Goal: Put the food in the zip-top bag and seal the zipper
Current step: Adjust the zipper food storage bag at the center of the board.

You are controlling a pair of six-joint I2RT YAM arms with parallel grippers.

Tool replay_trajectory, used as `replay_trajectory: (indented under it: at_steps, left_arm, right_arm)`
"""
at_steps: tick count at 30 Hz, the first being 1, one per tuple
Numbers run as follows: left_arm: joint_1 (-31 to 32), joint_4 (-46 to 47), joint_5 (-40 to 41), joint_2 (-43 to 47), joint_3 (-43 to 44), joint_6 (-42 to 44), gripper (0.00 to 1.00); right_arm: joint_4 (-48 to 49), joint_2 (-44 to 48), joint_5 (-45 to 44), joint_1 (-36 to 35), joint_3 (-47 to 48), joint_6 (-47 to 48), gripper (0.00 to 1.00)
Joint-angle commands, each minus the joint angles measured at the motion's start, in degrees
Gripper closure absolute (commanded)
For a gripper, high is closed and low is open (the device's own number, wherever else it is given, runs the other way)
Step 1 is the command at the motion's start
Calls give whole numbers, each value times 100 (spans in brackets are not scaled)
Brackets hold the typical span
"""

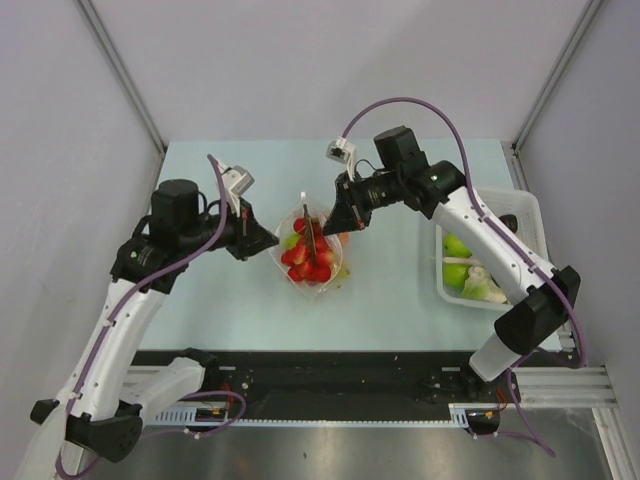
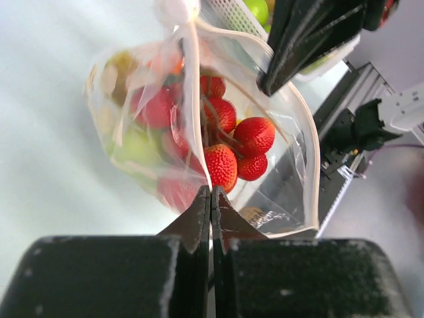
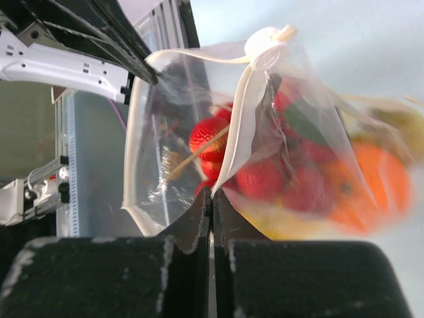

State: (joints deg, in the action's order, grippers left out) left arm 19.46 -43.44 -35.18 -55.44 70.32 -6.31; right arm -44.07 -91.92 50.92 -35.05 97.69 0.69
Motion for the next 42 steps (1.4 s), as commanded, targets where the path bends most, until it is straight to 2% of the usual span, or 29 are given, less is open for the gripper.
replay_trajectory:
  at_steps: [1,4,6,7,9,11,14,15,16,19,21,22,24,25,29,30,34,40,42]
  left_arm:
    - [57,-639,-610,156,333,262,100]
    - [119,-473,-902,226,54,-291,100]
    - [145,-36,-789,279,-281,-746,100]
    - [180,176,-528,314,-752,-932,100]
    - [172,632,-429,218,-1186,-1362,100]
    - [172,810,-682,122,-1556,-1382,100]
    - [172,942,-736,226,-1496,-1014,98]
    - [181,995,-727,375,-1408,-639,93]
    - [172,969,-727,463,-1199,-365,76]
    - [181,382,-771,552,-611,1022,50]
    - [181,-266,-1007,561,-354,2100,38]
    - [172,-470,-1095,587,-179,2455,27]
    - [172,-996,-1411,596,-72,3437,20]
    - [198,-1095,-1674,613,-45,3713,12]
    - [557,-1139,-1475,448,34,4539,11]
    - [689,-1236,-1396,359,69,5046,12]
    - [1514,-1492,-921,25,61,5868,17]
    - [2350,-701,-244,-256,-159,5764,21]
    - [2561,-351,36,-353,-186,5483,22]
  right_arm:
    - [-994,-44,94,-55,566,492,100]
    - [-1689,-421,-81,-64,918,1151,100]
    - [-1867,-738,-414,-90,1015,1574,100]
    - [-1894,-1062,-477,-99,1085,1636,100]
    - [-2043,-1432,-390,-247,1322,1916,100]
    - [-2351,-1827,-442,-379,1805,2145,100]
    - [-2527,-2049,-468,-407,2096,2479,100]
    - [-2571,-2093,-486,-415,2140,2550,100]
    - [-2641,-2137,-512,-415,2192,2690,100]
    - [-2729,-2269,-548,-415,2421,2805,100]
    - [-2773,-2391,-530,-415,2676,2814,100]
    - [-2817,-2444,-530,-424,2781,2797,100]
    - [-2878,-2515,-495,-424,3061,2788,100]
    - [-2931,-2585,-495,-433,3133,2779,100]
    - [-2993,-2638,-477,-468,3291,2717,100]
    - [-3010,-2638,-486,-485,3283,2717,100]
    - [-3072,-2682,-521,-521,3265,2735,100]
    - [-3081,-2735,-539,-521,3327,2647,100]
    - [-3081,-2726,-530,-521,3327,2629,100]
